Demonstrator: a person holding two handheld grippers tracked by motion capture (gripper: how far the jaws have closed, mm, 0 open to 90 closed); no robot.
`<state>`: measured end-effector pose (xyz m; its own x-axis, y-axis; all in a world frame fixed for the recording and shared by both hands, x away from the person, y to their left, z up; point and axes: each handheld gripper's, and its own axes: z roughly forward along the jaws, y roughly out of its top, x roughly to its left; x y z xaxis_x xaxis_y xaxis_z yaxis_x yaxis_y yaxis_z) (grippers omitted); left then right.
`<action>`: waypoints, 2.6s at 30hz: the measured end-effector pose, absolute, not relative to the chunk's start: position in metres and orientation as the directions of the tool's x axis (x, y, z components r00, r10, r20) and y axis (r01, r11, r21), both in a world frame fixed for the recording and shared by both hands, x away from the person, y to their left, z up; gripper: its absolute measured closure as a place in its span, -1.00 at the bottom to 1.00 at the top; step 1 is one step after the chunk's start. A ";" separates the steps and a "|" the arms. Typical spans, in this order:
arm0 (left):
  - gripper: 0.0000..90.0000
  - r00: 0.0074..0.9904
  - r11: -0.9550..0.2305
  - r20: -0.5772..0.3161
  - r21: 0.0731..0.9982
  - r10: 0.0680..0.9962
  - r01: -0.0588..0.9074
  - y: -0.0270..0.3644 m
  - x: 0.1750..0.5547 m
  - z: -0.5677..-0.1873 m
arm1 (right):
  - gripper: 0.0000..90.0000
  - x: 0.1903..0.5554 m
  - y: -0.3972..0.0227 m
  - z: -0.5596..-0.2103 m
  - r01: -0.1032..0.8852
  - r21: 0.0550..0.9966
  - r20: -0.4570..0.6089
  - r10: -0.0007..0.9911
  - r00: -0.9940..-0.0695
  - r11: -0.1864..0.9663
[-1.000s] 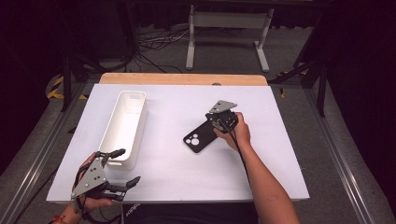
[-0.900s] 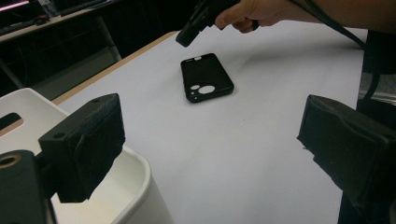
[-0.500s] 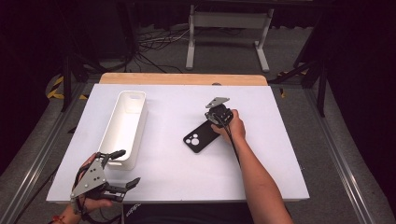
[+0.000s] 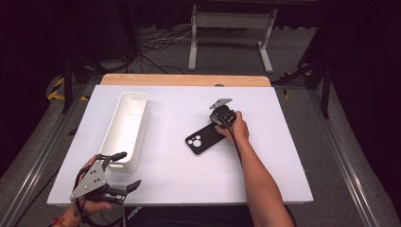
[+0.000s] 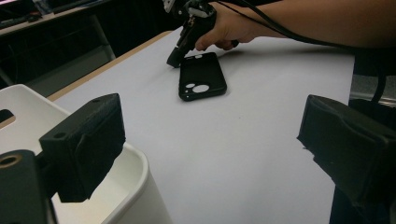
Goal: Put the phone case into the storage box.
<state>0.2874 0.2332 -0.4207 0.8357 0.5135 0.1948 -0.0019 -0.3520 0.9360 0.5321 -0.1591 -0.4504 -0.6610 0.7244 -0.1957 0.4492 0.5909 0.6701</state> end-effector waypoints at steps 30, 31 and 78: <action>-0.85 0.828 -0.369 0.194 0.929 0.527 0.018 0.231 0.288 -0.421 | 1.00 0.448 -0.190 -0.442 0.463 0.616 -0.170 0.681 -0.713 0.638; -0.85 0.826 -0.373 0.202 0.928 0.527 0.011 0.231 0.288 -0.421 | 1.00 0.445 -0.190 -0.443 0.460 0.616 -0.167 0.676 -0.718 0.640; -0.84 0.833 -0.367 0.183 0.930 0.523 0.027 0.232 0.288 -0.422 | 1.00 0.393 -0.171 -0.447 0.362 0.632 -0.133 0.557 -0.820 0.685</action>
